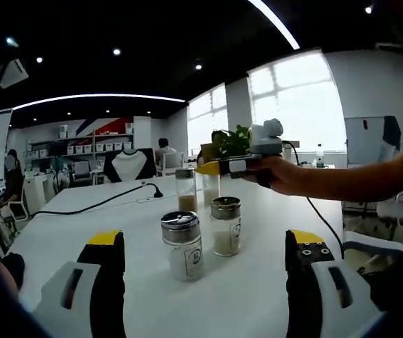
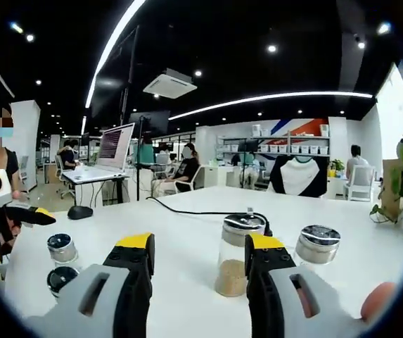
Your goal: Rotate the seasoning bottle until the label or dispensing opening points toward the visible target arrow and the bottle remains upright within the marked orientation range
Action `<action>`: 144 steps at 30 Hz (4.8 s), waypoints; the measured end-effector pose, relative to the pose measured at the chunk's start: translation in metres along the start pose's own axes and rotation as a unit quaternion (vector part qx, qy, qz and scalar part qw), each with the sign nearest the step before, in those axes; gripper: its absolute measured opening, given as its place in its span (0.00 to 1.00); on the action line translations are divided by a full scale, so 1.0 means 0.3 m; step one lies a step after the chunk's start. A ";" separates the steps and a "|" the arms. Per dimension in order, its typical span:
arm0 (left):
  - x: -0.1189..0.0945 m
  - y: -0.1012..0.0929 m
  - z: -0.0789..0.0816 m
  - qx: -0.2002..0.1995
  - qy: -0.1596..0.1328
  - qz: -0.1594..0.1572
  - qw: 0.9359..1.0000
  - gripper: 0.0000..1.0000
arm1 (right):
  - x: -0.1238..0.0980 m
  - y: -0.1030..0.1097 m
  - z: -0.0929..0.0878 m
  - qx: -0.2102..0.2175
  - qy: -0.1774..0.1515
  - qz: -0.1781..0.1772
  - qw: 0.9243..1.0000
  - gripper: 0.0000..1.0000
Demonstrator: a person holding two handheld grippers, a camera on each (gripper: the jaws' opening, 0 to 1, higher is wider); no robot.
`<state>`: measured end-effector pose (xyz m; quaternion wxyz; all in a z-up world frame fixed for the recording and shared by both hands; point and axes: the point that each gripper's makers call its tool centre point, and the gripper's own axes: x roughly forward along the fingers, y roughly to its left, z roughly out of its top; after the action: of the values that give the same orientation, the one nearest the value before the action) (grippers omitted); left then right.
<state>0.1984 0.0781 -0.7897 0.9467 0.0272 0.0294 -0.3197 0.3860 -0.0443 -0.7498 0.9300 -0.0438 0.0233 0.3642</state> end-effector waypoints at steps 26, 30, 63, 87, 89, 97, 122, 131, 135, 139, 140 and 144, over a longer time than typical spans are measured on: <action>-0.003 -0.002 0.000 -0.054 -0.011 -0.017 0.998 0.99 | 0.198 -0.149 -0.066 -0.019 0.029 -0.079 0.996 0.46; -0.007 0.000 0.012 -0.063 -0.022 -0.019 0.998 0.98 | 0.206 -0.163 -0.075 -0.021 0.036 -0.086 0.995 0.42; -0.016 -0.028 0.081 -0.010 -0.049 -0.001 0.999 1.00 | -0.009 -0.042 0.046 0.002 -0.001 -0.013 1.000 0.38; 0.035 -0.117 0.060 -0.023 -0.030 -0.037 0.999 1.00 | -0.340 0.113 0.025 0.042 -0.031 0.028 0.998 0.37; 0.039 -0.127 0.066 -0.024 -0.032 -0.041 0.998 1.00 | -0.357 0.142 0.026 0.031 -0.030 0.036 0.998 0.37; 0.061 -0.167 0.053 -0.026 -0.029 -0.058 0.998 0.99 | -0.429 0.288 0.054 0.039 -0.051 0.086 0.994 0.38; 0.077 -0.378 0.013 -0.022 -0.041 -0.207 0.977 0.51 | -0.493 0.620 0.057 0.022 -0.057 0.229 0.972 0.38; 0.073 -0.420 0.002 -0.023 -0.040 -0.236 0.971 0.45 | -0.506 0.685 0.065 0.026 -0.067 0.260 0.963 0.38; 0.069 -0.411 -0.005 -0.037 -0.040 -0.240 0.969 0.42 | -0.507 0.692 0.059 0.024 -0.066 0.263 0.962 0.38; 0.072 -0.408 -0.009 -0.013 -0.032 -0.219 0.975 0.41 | -0.510 0.689 0.053 0.026 -0.070 0.262 0.962 0.38; 0.076 -0.402 -0.014 -0.002 -0.026 -0.206 0.978 0.41 | -0.510 0.689 0.050 0.025 -0.070 0.260 0.963 0.38; 0.101 -0.357 -0.037 0.047 -0.008 -0.122 0.991 0.41 | -0.484 0.684 0.025 0.001 -0.069 0.224 0.972 0.38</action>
<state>0.1570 -0.0244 -0.8064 0.8984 0.0652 0.0098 -0.4342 0.1403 0.0084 -0.7445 0.8244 -0.0108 -0.0313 0.5651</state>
